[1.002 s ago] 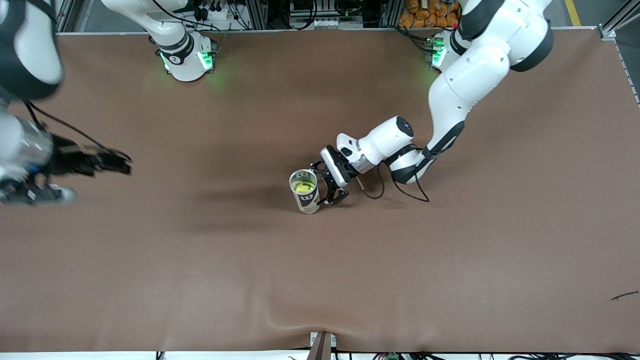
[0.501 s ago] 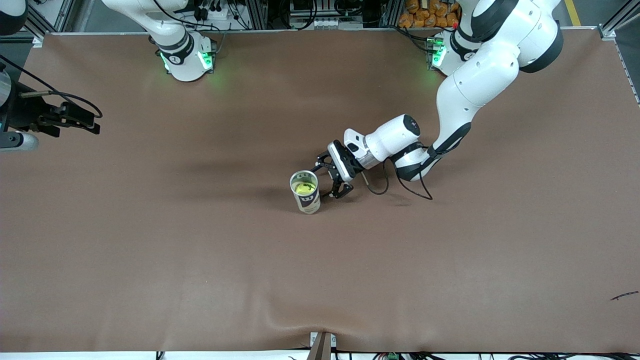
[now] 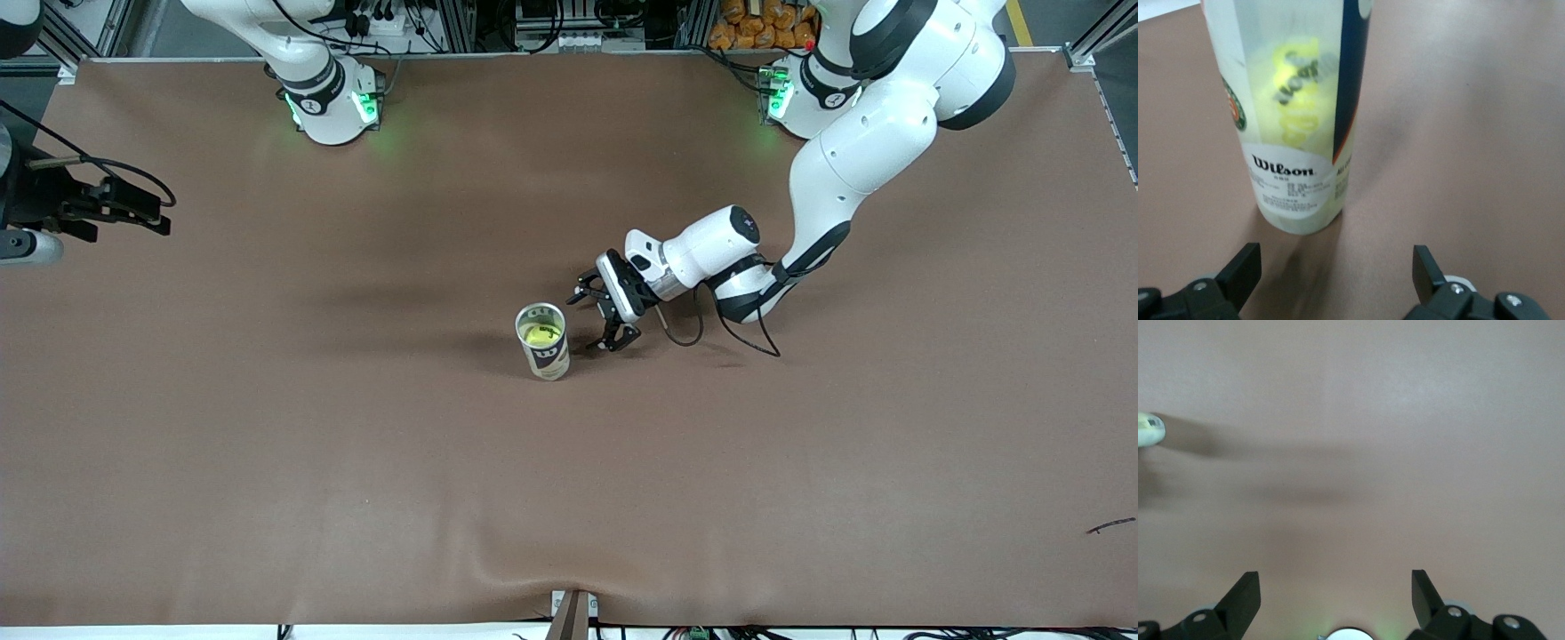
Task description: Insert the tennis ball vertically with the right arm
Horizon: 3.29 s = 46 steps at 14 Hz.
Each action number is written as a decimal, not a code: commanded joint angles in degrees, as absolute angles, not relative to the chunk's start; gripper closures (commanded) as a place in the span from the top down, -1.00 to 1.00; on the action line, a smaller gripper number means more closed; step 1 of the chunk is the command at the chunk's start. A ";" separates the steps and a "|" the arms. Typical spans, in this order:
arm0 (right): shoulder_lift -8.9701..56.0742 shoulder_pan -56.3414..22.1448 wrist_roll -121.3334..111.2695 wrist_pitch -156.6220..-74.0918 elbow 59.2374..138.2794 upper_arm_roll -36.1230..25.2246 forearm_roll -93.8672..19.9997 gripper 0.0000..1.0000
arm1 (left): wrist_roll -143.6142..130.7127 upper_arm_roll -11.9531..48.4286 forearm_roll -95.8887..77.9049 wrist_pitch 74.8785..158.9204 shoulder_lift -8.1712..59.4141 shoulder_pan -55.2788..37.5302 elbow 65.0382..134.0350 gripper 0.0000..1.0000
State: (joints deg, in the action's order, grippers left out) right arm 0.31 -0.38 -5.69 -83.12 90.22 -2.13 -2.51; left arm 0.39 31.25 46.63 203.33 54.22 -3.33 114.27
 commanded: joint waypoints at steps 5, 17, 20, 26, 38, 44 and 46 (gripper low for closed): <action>0.97 0.61 -6.77 -79.63 86.31 -1.58 -0.35 1.00 | -0.27 32.08 54.47 203.64 53.70 3.32 115.84 1.00; 1.41 0.53 -6.50 -79.54 86.22 -1.67 -0.62 1.00 | -9.11 31.99 59.86 202.94 54.31 13.10 103.90 1.00; 1.41 0.53 -6.50 -79.80 86.22 -1.67 -0.35 1.00 | -17.65 31.73 59.68 201.10 54.32 11.96 101.35 1.00; 1.41 0.53 -6.50 -79.89 85.96 -1.67 -0.35 1.00 | -30.03 31.73 56.45 194.08 54.14 9.15 93.62 1.00; 1.41 0.70 -6.59 -79.63 85.78 -1.67 -0.26 1.00 | -32.70 32.34 32.88 148.68 48.36 -0.88 79.89 1.00; 1.32 0.62 -6.59 -79.63 85.69 -1.67 -0.26 1.00 | -32.69 32.43 21.12 114.04 31.67 0.17 79.89 1.00; 1.41 0.62 -6.59 -79.63 85.69 -1.67 -0.26 1.00 | -32.61 32.43 18.82 104.02 26.66 1.49 79.89 1.00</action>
